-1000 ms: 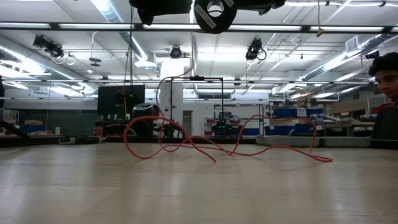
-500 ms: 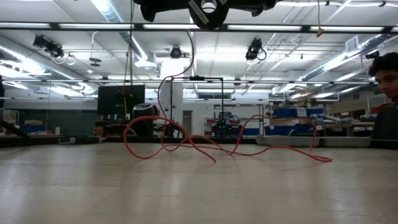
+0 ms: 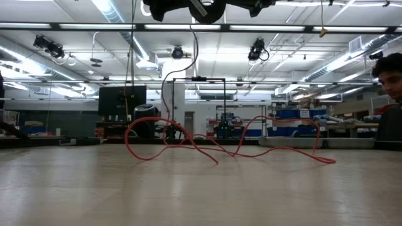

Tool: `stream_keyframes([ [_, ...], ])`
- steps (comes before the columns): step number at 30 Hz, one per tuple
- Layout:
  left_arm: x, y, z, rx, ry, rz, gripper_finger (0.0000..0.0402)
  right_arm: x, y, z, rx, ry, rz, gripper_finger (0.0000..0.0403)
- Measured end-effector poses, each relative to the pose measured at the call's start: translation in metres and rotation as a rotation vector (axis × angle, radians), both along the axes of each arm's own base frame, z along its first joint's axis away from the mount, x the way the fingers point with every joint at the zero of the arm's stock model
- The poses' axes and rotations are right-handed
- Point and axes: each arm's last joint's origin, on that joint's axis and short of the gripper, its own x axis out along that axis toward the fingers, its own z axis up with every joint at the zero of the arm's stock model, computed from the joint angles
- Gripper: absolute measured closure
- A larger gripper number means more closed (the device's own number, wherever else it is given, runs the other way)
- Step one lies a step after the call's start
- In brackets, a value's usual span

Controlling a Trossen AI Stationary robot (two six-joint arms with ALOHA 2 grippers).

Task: Coil cords
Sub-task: Uncoil the red cable wire from the black spool

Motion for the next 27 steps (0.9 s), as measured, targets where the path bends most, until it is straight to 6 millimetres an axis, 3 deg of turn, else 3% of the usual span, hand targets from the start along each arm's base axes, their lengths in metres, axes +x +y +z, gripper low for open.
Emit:
stream_keyframes([
  [2,0.001,0.000,0.000,-0.001,-0.005,-0.013,0.0313,0.000,0.000,0.000,0.001,-0.005,0.000,0.0402],
  [7,0.002,-0.001,-0.003,0.000,0.015,-0.037,0.0390,0.000,0.000,0.000,0.012,-0.004,-0.003,0.0398],
  [13,0.002,-0.001,-0.007,-0.001,0.043,-0.023,0.0399,0.000,0.000,0.002,0.043,-0.023,-0.015,0.0369],
  [19,0.001,0.000,-0.010,0.007,0.081,0.005,0.0400,-0.013,-0.001,0.013,0.038,-0.022,-0.049,0.0348],
  [23,0.002,0.001,-0.009,0.010,0.067,0.034,0.0401,-0.026,-0.004,0.013,0.065,0.063,-0.065,0.0350],
  [27,0.002,0.002,-0.007,0.018,0.047,0.081,0.0401,-0.027,-0.007,0.001,0.130,0.167,-0.048,0.0354],
])
